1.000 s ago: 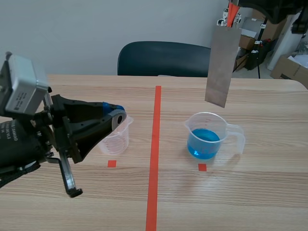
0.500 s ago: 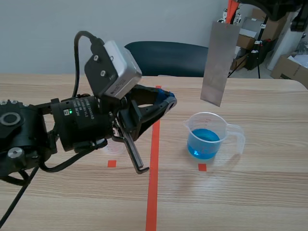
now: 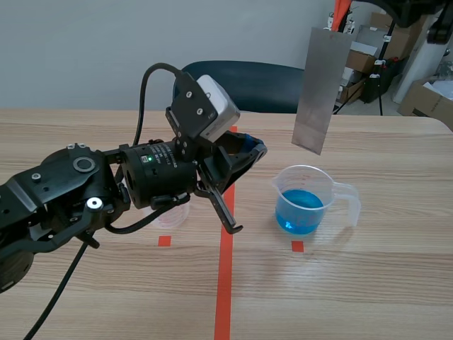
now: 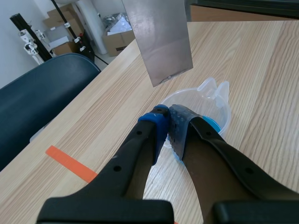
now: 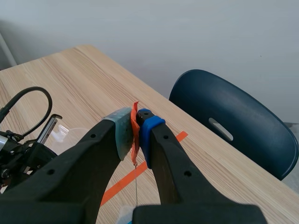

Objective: Do the redox reaction experiment. raise the plate out of the solution

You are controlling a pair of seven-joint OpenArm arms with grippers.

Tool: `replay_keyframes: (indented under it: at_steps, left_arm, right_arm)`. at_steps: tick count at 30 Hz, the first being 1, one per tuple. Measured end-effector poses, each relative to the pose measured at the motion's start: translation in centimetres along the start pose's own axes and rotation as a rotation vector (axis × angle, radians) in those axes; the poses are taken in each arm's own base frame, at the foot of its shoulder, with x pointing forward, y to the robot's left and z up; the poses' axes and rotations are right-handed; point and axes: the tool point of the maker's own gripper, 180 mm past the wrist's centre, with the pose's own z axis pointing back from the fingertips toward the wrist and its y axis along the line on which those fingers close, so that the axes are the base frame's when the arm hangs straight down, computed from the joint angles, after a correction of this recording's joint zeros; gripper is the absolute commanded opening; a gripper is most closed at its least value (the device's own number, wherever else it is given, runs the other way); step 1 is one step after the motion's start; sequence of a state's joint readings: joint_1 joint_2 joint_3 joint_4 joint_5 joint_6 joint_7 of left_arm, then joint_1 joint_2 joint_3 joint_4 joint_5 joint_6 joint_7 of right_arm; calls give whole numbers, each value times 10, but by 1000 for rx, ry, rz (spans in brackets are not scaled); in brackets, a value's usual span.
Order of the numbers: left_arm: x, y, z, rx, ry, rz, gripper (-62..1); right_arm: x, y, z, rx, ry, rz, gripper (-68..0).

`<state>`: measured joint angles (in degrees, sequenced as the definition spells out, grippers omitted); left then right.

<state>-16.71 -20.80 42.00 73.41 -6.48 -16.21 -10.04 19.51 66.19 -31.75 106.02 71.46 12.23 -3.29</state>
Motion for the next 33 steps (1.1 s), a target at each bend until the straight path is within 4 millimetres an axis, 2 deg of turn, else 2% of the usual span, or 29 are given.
replay_keyframes:
  at_steps: [9, 20, 27, 33]
  left_arm:
    - [0, -8, -4, -44, -3, 15, -584]
    - [11, -20, -17, -72, -30, 16, -584]
    - [-2, -18, -16, -64, 1, 30, -584]
    - [-3, -18, -16, -64, 2, 30, -584]
  right_arm:
    - [0, 0, 0, 0, -1, -2, -671]
    - [0, 0, 0, 1, -1, -2, -671]
    - [-1, 0, 0, 2, 6, -18, -671]
    - [-6, 7, 0, 35, 37, -49, -671]
